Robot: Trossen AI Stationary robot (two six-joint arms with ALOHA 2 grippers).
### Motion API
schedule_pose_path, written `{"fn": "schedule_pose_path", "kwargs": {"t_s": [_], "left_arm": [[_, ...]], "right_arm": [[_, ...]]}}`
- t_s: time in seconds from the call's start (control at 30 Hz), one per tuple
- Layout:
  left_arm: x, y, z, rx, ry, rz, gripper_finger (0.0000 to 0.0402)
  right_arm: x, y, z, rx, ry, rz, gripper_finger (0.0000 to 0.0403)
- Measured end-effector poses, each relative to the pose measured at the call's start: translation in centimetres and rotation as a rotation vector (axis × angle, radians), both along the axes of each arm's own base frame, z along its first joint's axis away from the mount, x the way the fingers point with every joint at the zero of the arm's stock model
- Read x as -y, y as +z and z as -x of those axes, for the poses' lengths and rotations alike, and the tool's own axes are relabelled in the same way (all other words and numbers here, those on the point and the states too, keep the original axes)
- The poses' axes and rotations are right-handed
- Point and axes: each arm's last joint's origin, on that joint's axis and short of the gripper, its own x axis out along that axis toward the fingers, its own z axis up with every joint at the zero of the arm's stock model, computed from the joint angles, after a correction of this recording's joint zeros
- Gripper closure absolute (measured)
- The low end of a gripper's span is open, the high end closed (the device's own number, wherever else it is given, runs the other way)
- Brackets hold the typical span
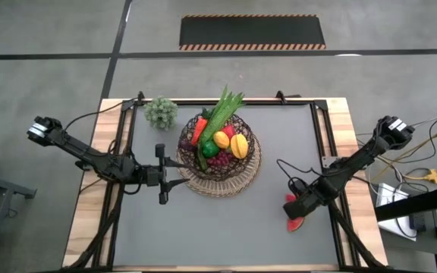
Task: Build produce basket
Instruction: Put the red watermelon into the basket
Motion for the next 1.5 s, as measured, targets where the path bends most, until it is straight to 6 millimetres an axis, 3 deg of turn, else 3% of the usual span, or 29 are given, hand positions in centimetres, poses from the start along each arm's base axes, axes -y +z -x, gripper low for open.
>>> {"fn": "schedule_pose_path", "kwargs": {"t_s": [0.23,0.4,0.5,0.73,0.83,0.97,1.13,1.3,1.4,1.5], "left_arm": [[0.0,0.0,0.0,0.001,0.0,0.0,0.023],[0.0,0.0,0.0,0.002,0.0,0.001,0.023],[0.0,0.1,0.0,0.005,0.0,0.002,0.023],[0.0,0.1,0.0,0.012,0.0,0.006,0.023],[0.0,0.1,0.0,0.012,0.0,0.006,0.023],[0.0,0.1,0.0,0.012,0.0,0.006,0.023],[0.0,0.1,0.0,0.012,0.0,0.005,0.023],[0.0,0.1,0.0,0.011,0.0,0.005,0.023],[0.0,0.1,0.0,0.011,0.0,0.005,0.023],[0.0,0.1,0.0,0.011,0.0,0.005,0.023]], "right_arm": [[0.4,1.1,-0.1,0.138,0.054,0.078,0.0249],[0.4,2.6,-0.8,0.363,0.198,0.167,0.025],[0.4,3.5,-1.6,0.558,0.295,0.322,0.0251],[-0.7,5.2,-4.8,1.001,0.507,0.862,0.025],[-1.5,5.7,-5.9,1.221,0.656,0.989,0.0251],[-2.3,6.3,-6.7,1.611,0.934,0.946,0.0251],[-1.8,7.2,-7.7,1.978,1.173,0.715,0.0251],[-0.8,8.2,-8.9,1.978,1.128,0.726,0.0251],[0.3,9.3,-10.0,1.784,0.826,0.991,0.025],[1.7,10.2,-11.1,1.4,0.446,1.305,0.025]]}}
